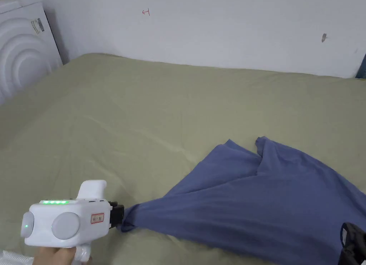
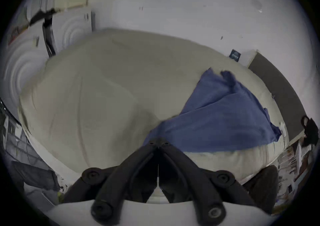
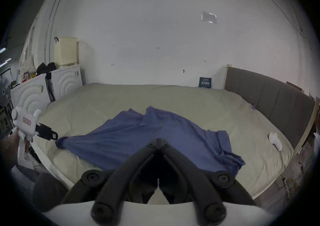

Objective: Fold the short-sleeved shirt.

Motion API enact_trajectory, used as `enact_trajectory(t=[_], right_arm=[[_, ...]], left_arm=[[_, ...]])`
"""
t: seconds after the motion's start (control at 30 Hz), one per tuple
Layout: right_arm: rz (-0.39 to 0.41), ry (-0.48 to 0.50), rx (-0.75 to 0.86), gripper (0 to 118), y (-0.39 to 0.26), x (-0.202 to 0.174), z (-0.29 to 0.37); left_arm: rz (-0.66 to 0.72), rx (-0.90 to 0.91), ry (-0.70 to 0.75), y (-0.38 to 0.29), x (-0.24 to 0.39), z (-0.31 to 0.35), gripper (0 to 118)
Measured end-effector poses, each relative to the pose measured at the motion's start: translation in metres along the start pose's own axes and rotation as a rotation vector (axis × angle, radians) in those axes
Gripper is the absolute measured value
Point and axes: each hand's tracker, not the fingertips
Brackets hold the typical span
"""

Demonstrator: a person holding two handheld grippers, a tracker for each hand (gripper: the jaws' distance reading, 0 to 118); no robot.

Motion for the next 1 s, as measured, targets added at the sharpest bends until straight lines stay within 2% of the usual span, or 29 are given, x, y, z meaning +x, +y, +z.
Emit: enact_trajectory(t=[0.03,0.07,0.1,0.13,0.2,0.27,0.3,0.33,0.4,0.47,0.53,0.6,0.77,0.87,0.93,1.0], right_arm=[[0.001,-0.002,-0.010,1,-0.002,0.000,-0.002],[0.000,-0.002,-0.019,1,-0.004,0.000,-0.004],[-0.005,-0.002,-0.030,1,-0.006,0.001,-0.006],[-0.006,0.000,-0.044,1,-0.009,0.002,-0.007],[-0.015,0.003,-0.059,1,-0.013,0.002,-0.010],[-0.024,0.013,-0.078,1,-0.016,0.002,-0.012],[-0.023,0.015,-0.086,1,-0.017,0.002,-0.013],[-0.020,0.017,-0.090,1,-0.018,0.002,-0.015],[-0.023,0.022,-0.103,1,-0.020,0.005,-0.017],[-0.028,0.019,-0.115,1,-0.022,0.007,-0.019],[-0.039,0.018,-0.129,1,-0.023,0.013,-0.023],[-0.045,0.012,-0.150,1,-0.023,0.018,-0.029],[-0.046,-0.004,-0.183,1,-0.019,0.035,-0.051],[-0.045,-0.014,-0.213,1,-0.008,0.053,-0.089],[-0.020,-0.018,-0.241,1,0.004,0.069,-0.130],[-0.030,0.005,-0.277,1,0.018,0.084,-0.173]], left_arm=[[-0.011,-0.027,-0.016,0.005,0.000,-0.004,41],[-0.028,-0.066,-0.030,0.010,0.002,-0.010,83],[-0.037,-0.046,-0.017,0.010,0.004,-0.015,113],[-0.077,-0.043,0.003,0.011,0.007,-0.019,118],[-0.109,-0.093,0.036,0.019,0.013,-0.032,118],[-0.107,-0.113,0.067,0.018,0.016,-0.045,113],[-0.109,-0.161,0.062,0.018,0.017,-0.051,104],[-0.109,-0.195,0.077,0.017,0.018,-0.055,76],[-0.126,-0.179,0.097,0.013,0.023,-0.051,65],[-0.149,-0.178,0.029,0.017,0.026,-0.043,4],[-0.059,-0.158,-0.025,0.016,0.029,-0.041,1],[-0.159,-0.146,0.046,0.017,0.037,-0.040,1],[-0.126,-0.148,0.027,0.017,0.036,-0.040,1],[-0.125,-0.143,0.025,0.016,0.035,-0.040,1],[-0.125,-0.138,0.022,0.014,0.035,-0.039,1],[-0.117,-0.134,0.016,0.014,0.037,-0.036,1]])
